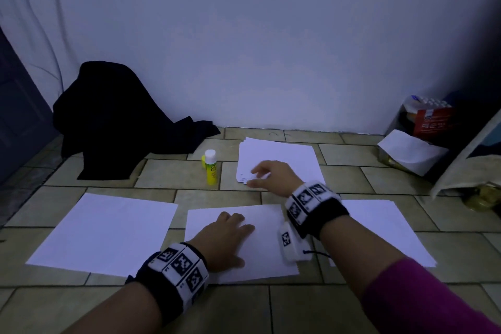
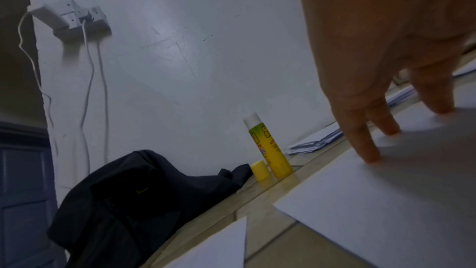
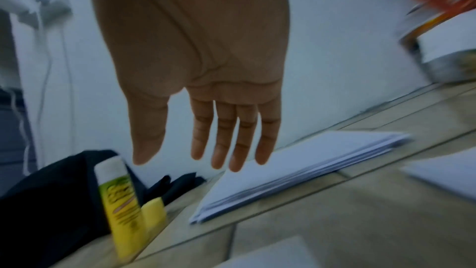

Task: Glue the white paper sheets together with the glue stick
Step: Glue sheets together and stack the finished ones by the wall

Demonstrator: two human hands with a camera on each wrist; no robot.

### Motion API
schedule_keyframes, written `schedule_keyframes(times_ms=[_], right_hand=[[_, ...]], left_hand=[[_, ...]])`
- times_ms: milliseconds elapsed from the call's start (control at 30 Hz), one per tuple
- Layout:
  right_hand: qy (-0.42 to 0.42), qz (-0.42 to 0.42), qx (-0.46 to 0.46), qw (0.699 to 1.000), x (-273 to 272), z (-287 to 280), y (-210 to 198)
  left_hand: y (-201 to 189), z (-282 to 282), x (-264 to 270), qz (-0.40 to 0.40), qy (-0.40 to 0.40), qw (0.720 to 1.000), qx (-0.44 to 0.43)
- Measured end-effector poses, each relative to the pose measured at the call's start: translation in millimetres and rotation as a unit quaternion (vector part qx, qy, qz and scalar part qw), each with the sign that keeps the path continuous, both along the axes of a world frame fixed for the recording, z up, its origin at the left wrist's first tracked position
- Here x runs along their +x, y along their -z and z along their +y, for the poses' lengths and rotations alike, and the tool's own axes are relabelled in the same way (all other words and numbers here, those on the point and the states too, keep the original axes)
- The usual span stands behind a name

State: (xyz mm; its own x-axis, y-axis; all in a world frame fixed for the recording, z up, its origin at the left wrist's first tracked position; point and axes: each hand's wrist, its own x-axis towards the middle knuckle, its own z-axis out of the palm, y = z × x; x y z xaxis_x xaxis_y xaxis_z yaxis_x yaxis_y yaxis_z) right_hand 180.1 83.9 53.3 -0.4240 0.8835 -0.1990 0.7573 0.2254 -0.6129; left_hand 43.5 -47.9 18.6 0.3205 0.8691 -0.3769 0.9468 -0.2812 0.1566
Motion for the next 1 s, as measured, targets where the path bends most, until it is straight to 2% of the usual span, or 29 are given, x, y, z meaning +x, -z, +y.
schedule_keyframes(times_ms=[100, 233, 400, 633, 733, 800, 900, 1000], right_hand=[[-0.031, 0.016, -0.005, 0.999, -41.9, 10.4, 2.3], [-0.032, 0.038, 0.004, 0.999, -78.8, 17.0, 6.5], [-0.059, -0.009, 0.038, 0.998, -93.9, 22.2, 8.9], [-0.04, 0.044, 0.002, 0.998, -65.0, 25.6, 1.1], [-0.027, 0.094, -0.074, 0.992, -36.3, 21.8, -13.9], [-0.036, 0.069, -0.094, 0.993, -12.8, 21.0, -24.4], [-0.021, 0.022, -0.056, 0.998, 12.6, 20.6, -29.5], [0.018, 0.045, -0.003, 0.999, 25.8, 16.6, -19.1]], left_hand=[[0.1, 0.8, -2.2, -0.005, -0.006, 1.0, 0.006], [3.9, 1.6, -1.4, -0.006, -0.023, 1.0, -0.004], [1.2, 2.5, -1.8, 0.007, -0.03, 0.999, -0.012], [3.7, 5.7, -7.9, -0.01, -0.022, 1.0, -0.001], [5.1, 5.6, -4.1, 0.0, -0.023, 1.0, 0.011], [6.8, 6.6, 0.2, 0.015, -0.021, 1.0, 0.015], [6.9, 10.5, 5.7, 0.04, -0.024, 0.999, 0.015], [5.1, 14.1, 8.7, 0.049, -0.032, 0.998, 0.01]])
